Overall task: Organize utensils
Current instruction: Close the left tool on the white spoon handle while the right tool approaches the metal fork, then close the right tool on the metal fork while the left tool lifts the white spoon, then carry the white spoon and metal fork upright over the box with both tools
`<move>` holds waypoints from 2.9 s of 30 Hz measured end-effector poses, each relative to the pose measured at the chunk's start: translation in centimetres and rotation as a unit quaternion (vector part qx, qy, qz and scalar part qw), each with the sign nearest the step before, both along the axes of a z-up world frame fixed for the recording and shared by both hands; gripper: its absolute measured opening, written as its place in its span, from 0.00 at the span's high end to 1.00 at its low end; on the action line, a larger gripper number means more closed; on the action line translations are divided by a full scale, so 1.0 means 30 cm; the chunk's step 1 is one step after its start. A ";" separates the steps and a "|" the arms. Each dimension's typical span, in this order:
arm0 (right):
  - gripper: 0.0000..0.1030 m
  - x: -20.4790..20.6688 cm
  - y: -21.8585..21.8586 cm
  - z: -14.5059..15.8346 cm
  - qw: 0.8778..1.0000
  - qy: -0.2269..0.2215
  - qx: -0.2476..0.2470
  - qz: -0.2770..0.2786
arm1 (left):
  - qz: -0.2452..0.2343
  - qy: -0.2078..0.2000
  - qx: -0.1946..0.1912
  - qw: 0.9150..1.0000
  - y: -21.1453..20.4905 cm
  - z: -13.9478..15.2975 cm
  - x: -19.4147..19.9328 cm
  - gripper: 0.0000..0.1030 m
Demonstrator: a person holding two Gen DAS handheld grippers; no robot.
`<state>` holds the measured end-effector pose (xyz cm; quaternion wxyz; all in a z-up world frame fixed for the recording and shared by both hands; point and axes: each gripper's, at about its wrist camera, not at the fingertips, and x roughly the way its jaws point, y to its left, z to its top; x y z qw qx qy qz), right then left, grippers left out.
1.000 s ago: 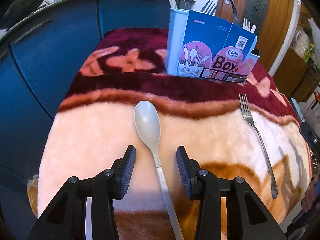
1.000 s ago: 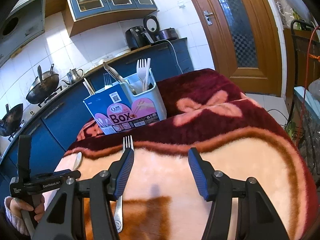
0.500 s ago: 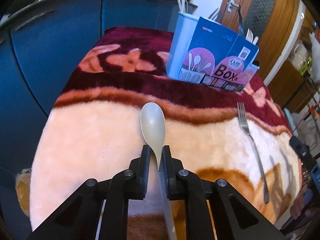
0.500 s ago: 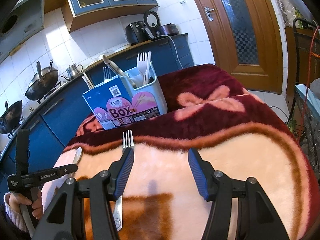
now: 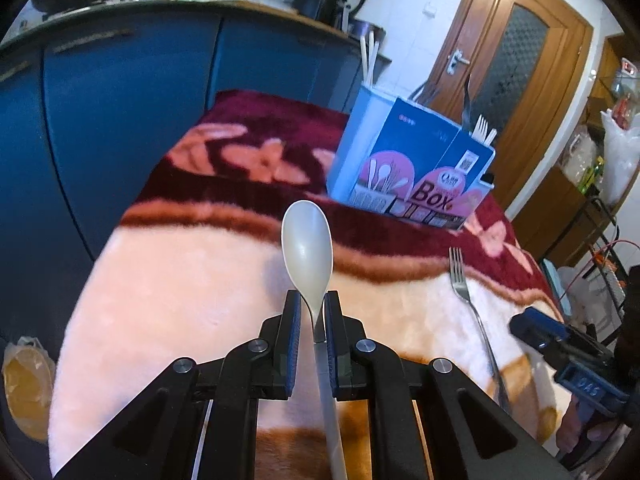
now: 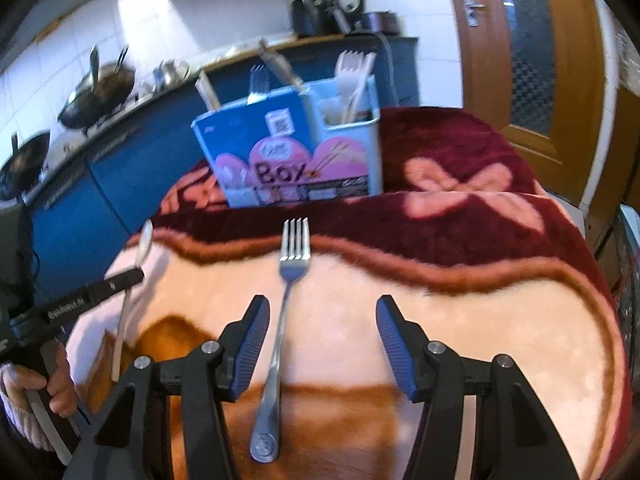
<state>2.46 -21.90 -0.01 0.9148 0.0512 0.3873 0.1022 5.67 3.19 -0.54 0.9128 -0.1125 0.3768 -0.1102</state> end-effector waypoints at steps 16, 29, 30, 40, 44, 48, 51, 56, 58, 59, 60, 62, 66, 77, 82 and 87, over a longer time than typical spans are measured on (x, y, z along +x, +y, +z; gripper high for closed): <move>0.83 0.134 0.141 -0.044 0.988 0.104 -0.078 0.078 | 0.023 -0.040 -0.017 0.999 0.048 0.004 -0.039 0.89; 0.92 0.197 0.108 -0.041 0.982 0.156 -0.046 0.093 | 0.018 -0.063 -0.022 0.998 0.039 0.022 -0.059 0.89; 0.93 0.195 0.102 -0.040 0.983 0.153 -0.040 0.091 | 0.016 -0.065 -0.023 0.997 0.036 0.026 -0.061 0.89; 0.95 0.121 -0.012 0.017 0.992 0.087 0.057 0.069 | -0.002 -0.089 -0.036 0.995 0.011 0.072 -0.085 0.90; 0.95 0.076 -0.047 0.064 0.994 0.034 0.087 0.063 | -0.005 -0.101 -0.037 0.994 -0.002 0.093 -0.090 0.90; 0.95 0.032 -0.063 0.116 0.993 -0.027 0.102 0.054 | -0.008 -0.116 -0.037 0.993 -0.018 0.119 -0.088 0.90; 0.95 0.007 -0.080 0.153 0.990 -0.069 0.112 0.044 | -0.010 -0.128 -0.036 0.991 -0.032 0.144 -0.080 0.90; 0.95 -0.017 -0.089 0.194 0.984 -0.129 0.116 0.033 | -0.014 -0.154 -0.032 0.987 -0.059 0.196 -0.061 0.90; 0.95 -0.024 -0.098 0.202 0.982 -0.142 0.117 0.032 | -0.015 -0.163 -0.032 0.986 -0.067 0.219 -0.049 0.91; 0.95 -0.028 -0.099 0.207 0.981 -0.151 0.115 0.030 | -0.016 -0.167 -0.032 0.985 -0.072 0.232 -0.041 0.91; 0.95 -0.029 -0.100 0.209 0.981 -0.156 0.114 0.028 | -0.016 -0.172 -0.030 0.985 -0.077 0.247 -0.033 0.91; 0.95 -0.033 -0.106 0.208 0.979 -0.165 0.116 0.024 | -0.015 -0.182 -0.026 0.983 -0.087 0.280 -0.013 0.91; 0.95 -0.038 -0.126 0.199 0.977 -0.174 0.126 0.016 | -0.019 -0.200 -0.024 0.979 -0.102 0.349 0.024 0.92; 0.95 -0.029 -0.168 0.158 0.975 -0.173 0.137 -0.006 | -0.012 -0.263 -0.015 0.965 -0.148 0.497 0.132 0.92; 0.95 -0.028 -0.181 0.150 0.975 -0.174 0.136 -0.013 | -0.005 -0.284 -0.015 0.959 -0.165 0.520 0.202 0.92; 0.95 -0.024 -0.194 0.139 0.975 -0.174 0.137 -0.019 | 0.010 -0.294 -0.020 0.955 -0.169 0.509 0.266 0.92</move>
